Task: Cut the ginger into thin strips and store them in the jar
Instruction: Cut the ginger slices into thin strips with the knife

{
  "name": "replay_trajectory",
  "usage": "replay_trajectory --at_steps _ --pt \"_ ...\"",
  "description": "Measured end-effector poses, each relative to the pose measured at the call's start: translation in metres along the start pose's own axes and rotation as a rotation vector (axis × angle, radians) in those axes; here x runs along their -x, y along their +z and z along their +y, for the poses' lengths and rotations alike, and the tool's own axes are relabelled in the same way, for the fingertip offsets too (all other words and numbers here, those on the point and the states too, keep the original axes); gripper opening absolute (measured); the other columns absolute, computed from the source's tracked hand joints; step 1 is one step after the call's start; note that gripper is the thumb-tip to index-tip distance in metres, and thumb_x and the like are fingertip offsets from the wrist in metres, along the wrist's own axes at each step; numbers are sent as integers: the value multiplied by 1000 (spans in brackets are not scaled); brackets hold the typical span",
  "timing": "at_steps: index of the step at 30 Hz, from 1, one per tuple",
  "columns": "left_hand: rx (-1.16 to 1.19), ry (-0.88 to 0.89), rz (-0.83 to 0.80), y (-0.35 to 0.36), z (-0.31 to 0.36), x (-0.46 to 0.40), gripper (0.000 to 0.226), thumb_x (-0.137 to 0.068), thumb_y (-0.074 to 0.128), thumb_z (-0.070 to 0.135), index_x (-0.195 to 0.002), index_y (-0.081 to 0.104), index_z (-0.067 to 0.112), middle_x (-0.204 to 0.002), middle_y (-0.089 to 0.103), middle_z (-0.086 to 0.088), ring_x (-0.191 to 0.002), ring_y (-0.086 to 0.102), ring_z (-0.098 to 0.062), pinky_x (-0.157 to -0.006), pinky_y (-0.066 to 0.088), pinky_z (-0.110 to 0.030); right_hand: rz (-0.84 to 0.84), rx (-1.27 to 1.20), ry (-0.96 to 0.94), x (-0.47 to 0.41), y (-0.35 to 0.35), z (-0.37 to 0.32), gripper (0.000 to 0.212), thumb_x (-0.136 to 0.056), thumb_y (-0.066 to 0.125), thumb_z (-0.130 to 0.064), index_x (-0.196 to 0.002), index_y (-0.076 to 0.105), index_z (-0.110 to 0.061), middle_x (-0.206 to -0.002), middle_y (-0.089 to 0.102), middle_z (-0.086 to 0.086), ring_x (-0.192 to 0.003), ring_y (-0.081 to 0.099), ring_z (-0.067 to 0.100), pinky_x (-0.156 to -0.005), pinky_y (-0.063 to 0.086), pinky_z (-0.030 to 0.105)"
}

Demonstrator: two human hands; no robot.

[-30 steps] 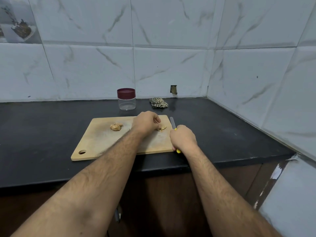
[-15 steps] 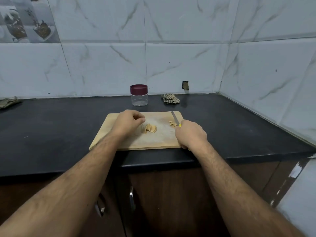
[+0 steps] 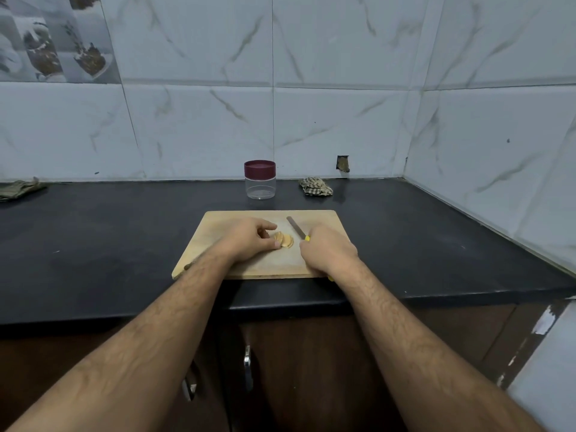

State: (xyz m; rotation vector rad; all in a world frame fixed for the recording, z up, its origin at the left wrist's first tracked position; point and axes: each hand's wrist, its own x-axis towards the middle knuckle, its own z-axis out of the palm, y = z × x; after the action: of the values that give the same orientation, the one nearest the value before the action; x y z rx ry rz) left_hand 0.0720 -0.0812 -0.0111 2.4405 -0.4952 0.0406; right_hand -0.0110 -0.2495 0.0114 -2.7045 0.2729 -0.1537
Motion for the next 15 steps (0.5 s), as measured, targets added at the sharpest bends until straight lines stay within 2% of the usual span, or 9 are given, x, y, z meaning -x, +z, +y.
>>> replay_trajectory --at_steps 2,5,7,11,15 --pt "-28 -4 -6 0 1 -2 52 -81 78 41 -129 64 24 -98 65 8 -90 57 -9 -88 44 -25 -4 20 -3 0 3 -1 21 -94 44 -20 -107 59 -15 -110 64 6 -89 54 26 -70 42 32" --pt "-74 -3 4 0 4 -3 42 -82 76 45 -120 68 28 -97 65 10 -92 57 -9 -84 44 -25 8 28 -4 1 6 0 28 -94 42 -19 -116 59 -13 -118 63 8 -97 54 28 -74 40 33" --pt "-74 -2 13 0 6 -2 37 -83 76 42 -116 70 28 -98 67 9 -93 59 -10 -82 45 -26 13 32 -6 2 6 0 30 -95 42 -19 -118 59 -12 -121 62 9 -101 55 29 -74 38 33" --pt "-71 26 34 2 6 0 39 -83 77 37 -119 70 23 -101 71 7 -96 63 -14 -89 47 -30 27 24 4 2 7 0 32 -95 42 -20 -122 58 -13 -123 62 9 -110 57 30 -74 37 32" --pt "-54 56 55 4 8 2 33 -85 76 31 -116 72 20 -96 70 6 -88 61 -12 -85 47 -29 36 30 3 3 8 0 32 -96 41 -20 -123 57 -12 -123 62 10 -110 56 30 -74 37 33"
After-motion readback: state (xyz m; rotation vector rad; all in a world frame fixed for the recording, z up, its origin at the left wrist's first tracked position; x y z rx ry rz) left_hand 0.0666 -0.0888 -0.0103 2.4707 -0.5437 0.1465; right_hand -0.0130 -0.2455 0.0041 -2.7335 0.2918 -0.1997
